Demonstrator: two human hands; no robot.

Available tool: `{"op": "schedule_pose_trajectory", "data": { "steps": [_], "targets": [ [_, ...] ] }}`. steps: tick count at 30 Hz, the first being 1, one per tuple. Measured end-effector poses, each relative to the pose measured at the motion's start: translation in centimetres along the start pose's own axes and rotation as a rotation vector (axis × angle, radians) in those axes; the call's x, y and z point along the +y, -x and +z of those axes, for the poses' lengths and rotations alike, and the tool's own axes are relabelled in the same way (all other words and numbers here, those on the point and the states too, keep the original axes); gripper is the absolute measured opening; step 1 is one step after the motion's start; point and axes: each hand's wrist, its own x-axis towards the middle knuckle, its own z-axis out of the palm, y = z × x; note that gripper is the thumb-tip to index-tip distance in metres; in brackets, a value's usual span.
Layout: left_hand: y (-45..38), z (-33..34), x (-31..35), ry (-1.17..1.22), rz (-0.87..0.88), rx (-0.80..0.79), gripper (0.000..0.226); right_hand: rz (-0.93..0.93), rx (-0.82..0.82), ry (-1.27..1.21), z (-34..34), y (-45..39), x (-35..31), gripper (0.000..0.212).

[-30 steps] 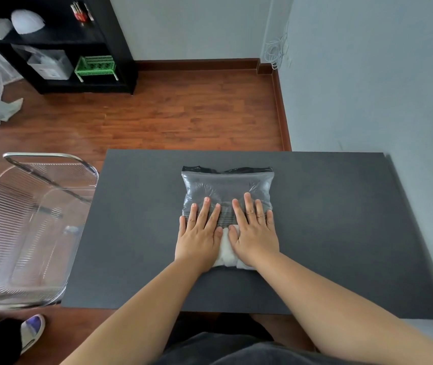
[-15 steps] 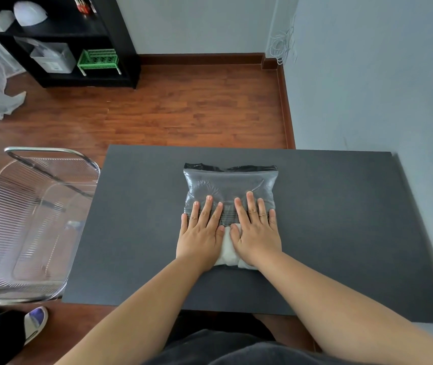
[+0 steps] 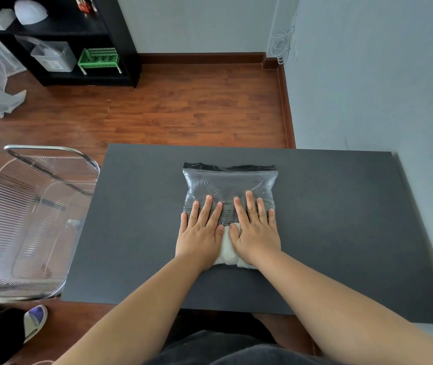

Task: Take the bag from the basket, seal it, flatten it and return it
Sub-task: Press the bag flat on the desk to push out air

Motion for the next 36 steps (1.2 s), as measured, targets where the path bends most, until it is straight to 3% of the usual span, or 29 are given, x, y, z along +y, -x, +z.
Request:
{"op": "schedule_pose_trajectory", "data": {
  "steps": [36],
  "targets": [
    [-0.22,0.10,0.09,-0.024,0.000,-0.025,0.057,0.008,-0.053,-0.022,-0.16,-0.20,0.05,0.064]
  ]
}}
